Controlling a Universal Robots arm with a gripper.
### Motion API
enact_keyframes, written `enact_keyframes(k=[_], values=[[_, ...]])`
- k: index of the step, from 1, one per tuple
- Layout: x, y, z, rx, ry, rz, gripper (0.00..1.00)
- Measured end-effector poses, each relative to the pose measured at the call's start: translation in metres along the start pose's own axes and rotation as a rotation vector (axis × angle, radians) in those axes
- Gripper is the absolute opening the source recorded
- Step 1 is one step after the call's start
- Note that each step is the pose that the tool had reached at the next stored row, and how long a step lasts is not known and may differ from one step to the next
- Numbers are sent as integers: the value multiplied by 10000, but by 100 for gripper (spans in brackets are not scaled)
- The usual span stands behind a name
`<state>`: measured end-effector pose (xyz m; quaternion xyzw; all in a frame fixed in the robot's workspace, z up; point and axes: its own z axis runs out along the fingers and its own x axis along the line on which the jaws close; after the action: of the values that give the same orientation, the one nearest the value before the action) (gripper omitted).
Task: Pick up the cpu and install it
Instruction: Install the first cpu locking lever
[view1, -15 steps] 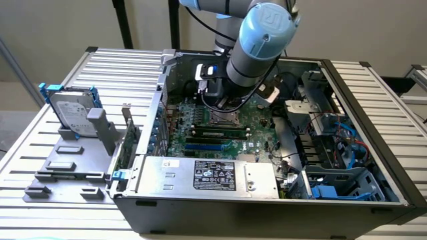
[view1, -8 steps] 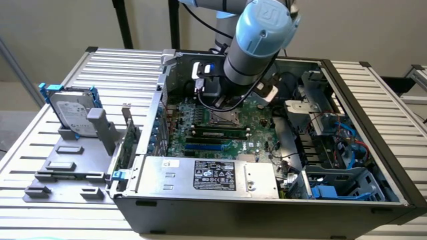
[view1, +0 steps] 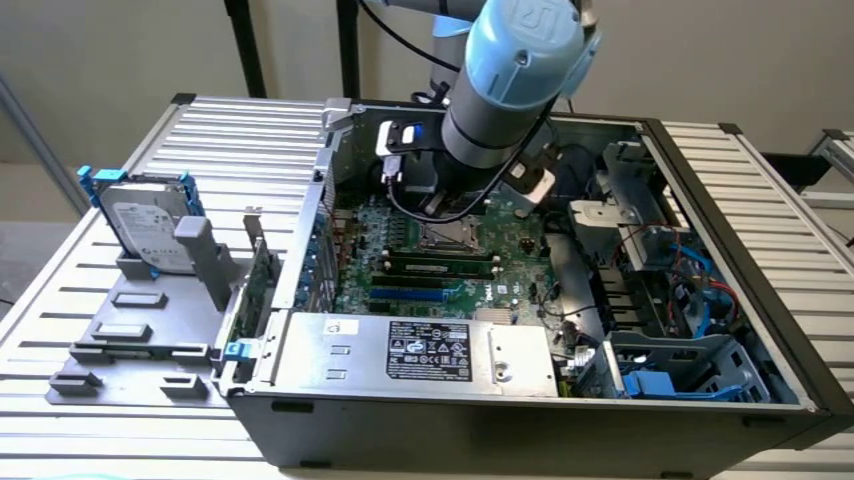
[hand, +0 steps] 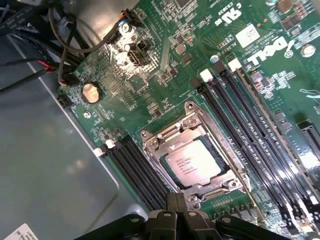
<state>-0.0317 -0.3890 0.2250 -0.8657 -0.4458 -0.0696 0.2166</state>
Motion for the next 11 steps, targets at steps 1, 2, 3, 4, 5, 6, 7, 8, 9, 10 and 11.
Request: enact_keyframes(k=[1, 2, 3, 4, 5, 6, 7, 8, 9, 10, 11], values=[[-19, 11, -21, 0, 0, 0, 11], [-36, 21, -41, 0, 0, 0, 11], [-54, 32, -61, 0, 0, 0, 11], [-72, 43, -79, -1, -1, 0, 11], [-90, 53, -97, 0, -1, 0, 11], [-107, 64, -116, -1, -1, 0, 11], [-124, 73, -133, -1, -1, -1, 11], [-140, 81, -149, -3, -5, 0, 11], [-156, 88, -164, -5, -9, 1, 11], [-171, 91, -173, -9, -13, 2, 11], [-186, 94, -184, -15, -20, 3, 11]])
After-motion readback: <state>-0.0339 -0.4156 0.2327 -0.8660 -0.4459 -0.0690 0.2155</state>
